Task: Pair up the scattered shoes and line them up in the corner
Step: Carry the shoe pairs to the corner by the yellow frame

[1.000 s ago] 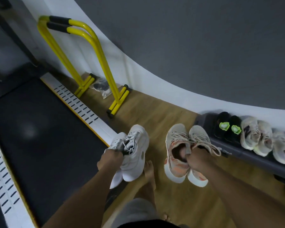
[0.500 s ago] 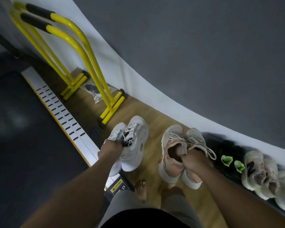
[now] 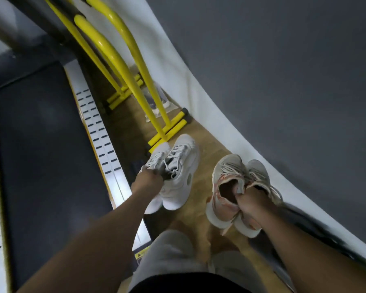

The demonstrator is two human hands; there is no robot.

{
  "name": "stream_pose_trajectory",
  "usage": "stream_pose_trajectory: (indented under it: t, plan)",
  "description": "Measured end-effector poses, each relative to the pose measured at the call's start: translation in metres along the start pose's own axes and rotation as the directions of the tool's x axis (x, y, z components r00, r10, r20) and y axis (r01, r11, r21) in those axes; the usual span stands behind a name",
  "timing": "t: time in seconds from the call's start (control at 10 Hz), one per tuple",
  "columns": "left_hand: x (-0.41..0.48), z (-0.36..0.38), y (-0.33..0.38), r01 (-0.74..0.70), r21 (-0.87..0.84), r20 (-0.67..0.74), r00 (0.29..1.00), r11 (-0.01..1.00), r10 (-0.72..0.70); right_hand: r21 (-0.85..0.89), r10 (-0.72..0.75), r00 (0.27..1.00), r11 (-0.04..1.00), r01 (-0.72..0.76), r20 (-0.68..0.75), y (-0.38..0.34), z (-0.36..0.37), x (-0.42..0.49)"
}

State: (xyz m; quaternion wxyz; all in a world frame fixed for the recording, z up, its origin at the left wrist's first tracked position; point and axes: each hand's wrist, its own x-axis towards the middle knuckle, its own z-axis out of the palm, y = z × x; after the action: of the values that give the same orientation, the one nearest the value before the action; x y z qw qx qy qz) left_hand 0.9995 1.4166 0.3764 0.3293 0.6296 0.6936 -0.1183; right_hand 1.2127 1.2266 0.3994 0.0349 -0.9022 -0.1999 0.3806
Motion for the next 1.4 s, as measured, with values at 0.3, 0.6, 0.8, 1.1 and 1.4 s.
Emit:
stream_pose_trajectory:
  t: [0.3, 0.6, 0.8, 1.1, 1.4]
  plan:
    - [0.124, 0.086, 0.007, 0.017, 0.109, 0.096, 0.995, 0.994, -0.028, 0.06, 0.018, 0.986, 0.998, -0.029, 0.168, -0.033, 0.076, 0.101]
    - [0.357, 0.181, 0.036, -0.208, 0.28, 0.133, 0.975, 0.937, 0.177, 0.096, 0.182, 0.965, 0.975, -0.202, 0.189, -0.048, 0.235, 0.319]
    - [0.471, 0.256, 0.06, -0.282, 0.36, 0.08, 0.959, 0.889, 0.272, 0.084, 0.175, 0.982, 0.98, -0.18, 0.067, -0.063, 0.293, 0.432]
    - [0.558, 0.353, 0.058, -0.345, 0.345, 0.182, 0.937, 0.873, 0.299, 0.226, 0.071, 0.997, 0.972, -0.062, -0.03, -0.06, 0.371, 0.533]
    - [0.575, 0.364, 0.052, -0.373, 0.369, 0.139, 0.928, 0.851, 0.346, 0.516, 0.18, 0.974, 0.827, -0.224, 0.136, -0.064, 0.375, 0.554]
